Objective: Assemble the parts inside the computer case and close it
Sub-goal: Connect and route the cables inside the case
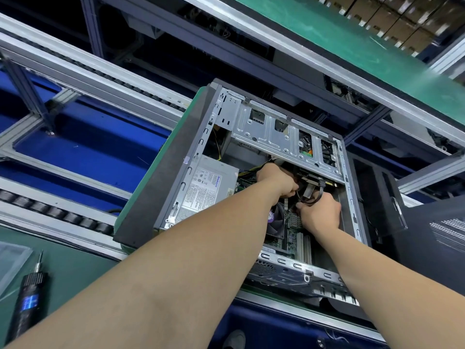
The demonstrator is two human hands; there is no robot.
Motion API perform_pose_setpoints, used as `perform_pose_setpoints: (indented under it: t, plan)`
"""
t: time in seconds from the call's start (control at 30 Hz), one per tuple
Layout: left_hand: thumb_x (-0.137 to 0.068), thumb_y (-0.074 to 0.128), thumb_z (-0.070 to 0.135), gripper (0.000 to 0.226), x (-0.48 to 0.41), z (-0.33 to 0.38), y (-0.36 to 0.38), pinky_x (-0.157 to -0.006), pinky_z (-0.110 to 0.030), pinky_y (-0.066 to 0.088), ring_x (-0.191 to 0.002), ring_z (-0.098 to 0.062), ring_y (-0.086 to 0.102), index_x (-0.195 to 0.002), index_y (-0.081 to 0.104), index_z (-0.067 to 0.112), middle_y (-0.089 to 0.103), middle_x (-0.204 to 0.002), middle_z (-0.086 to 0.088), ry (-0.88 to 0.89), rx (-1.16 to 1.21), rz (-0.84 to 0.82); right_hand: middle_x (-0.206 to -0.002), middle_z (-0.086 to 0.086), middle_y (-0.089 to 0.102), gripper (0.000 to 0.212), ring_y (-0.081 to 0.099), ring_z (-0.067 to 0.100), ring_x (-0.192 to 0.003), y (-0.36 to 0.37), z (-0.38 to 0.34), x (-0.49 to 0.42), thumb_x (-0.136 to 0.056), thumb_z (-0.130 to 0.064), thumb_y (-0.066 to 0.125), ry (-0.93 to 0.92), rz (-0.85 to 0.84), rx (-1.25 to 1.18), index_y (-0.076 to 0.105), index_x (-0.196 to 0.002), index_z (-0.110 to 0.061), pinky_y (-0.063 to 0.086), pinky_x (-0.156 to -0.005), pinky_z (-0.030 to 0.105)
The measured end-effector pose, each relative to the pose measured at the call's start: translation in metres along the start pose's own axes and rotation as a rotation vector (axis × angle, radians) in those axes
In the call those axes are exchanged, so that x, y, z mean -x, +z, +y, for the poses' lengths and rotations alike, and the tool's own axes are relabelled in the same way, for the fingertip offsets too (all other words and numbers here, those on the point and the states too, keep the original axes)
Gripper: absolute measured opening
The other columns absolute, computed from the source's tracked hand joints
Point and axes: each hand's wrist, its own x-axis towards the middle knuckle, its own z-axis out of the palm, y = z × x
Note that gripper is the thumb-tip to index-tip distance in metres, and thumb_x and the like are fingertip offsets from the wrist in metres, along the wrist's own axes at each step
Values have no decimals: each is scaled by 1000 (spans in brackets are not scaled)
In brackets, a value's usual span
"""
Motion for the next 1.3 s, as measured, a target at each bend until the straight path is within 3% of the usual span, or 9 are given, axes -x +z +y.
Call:
perform_pose_setpoints:
  t: [0.2,0.43,0.57,0.67,0.8,0.93,1.03,1.2,1.3]
  plan:
    - [-83,75,-9,38,-4,-3,-2,-86,-44,61,-110,-42,65,-118,60,-11,60,-121,-22,9,28,-11,-115,23,64,27,58,34,-100,0,-2,4,-87,-16,84,4,30,-24,57,-87,-19,43,-85,32]
    - [-81,78,-6,24,-9,-5,0,-76,-45,64,-88,-37,73,-101,64,-6,67,-108,-23,35,0,17,-114,22,65,21,61,38,-107,-1,-3,5,-88,-19,81,3,-6,-18,68,-101,-9,49,-91,35]
    - [-88,65,4,15,-8,-4,1,-67,-35,64,-73,-29,74,-103,65,-1,70,-107,-19,65,-58,6,-75,9,69,14,60,28,-74,-6,-6,9,-85,-20,72,-94,-25,-13,66,-73,-17,41,-58,26]
    - [-88,57,3,17,-7,-6,3,-71,-42,64,-78,-33,74,-103,66,-1,69,-104,-19,155,-225,16,-65,2,63,24,56,23,-67,-10,-6,15,-86,-22,73,-109,-127,15,63,-65,-19,35,-53,26]
    - [-87,54,14,10,-2,-7,-1,-78,-36,52,-96,-37,61,-96,56,9,62,-114,-18,271,-566,47,-74,3,68,14,61,23,-77,-20,-1,18,-90,-17,71,-121,-198,128,67,-77,-18,39,-60,24]
    - [-85,57,16,15,-1,-10,-2,-82,-39,53,-96,-35,59,-100,56,13,60,-115,-16,322,-715,64,-80,0,67,15,62,17,-83,-25,-3,21,-90,-13,78,-126,-240,103,66,-94,-20,44,-74,21]
    - [-86,61,12,13,-4,-10,-3,-78,-36,52,-91,-33,56,-97,55,14,62,-116,-15,340,-712,72,-87,13,73,15,67,26,-93,-24,-5,24,-86,-9,81,-106,-308,47,67,-91,-10,55,-90,34]
    - [-86,72,13,19,-7,-8,-4,-77,-32,48,-100,-32,62,-100,60,18,66,-117,-12,283,-611,84,-71,-2,61,16,59,20,-78,-23,-6,24,-86,-10,75,-166,-341,120,61,-89,-15,40,-58,22]
    - [-83,73,11,18,-7,-8,-3,-83,-34,51,-99,-32,63,-95,62,19,69,-114,-11,287,-635,65,-82,-2,60,18,55,20,-81,-21,-3,22,-89,-13,71,-176,-241,116,57,-98,-18,38,-61,25]
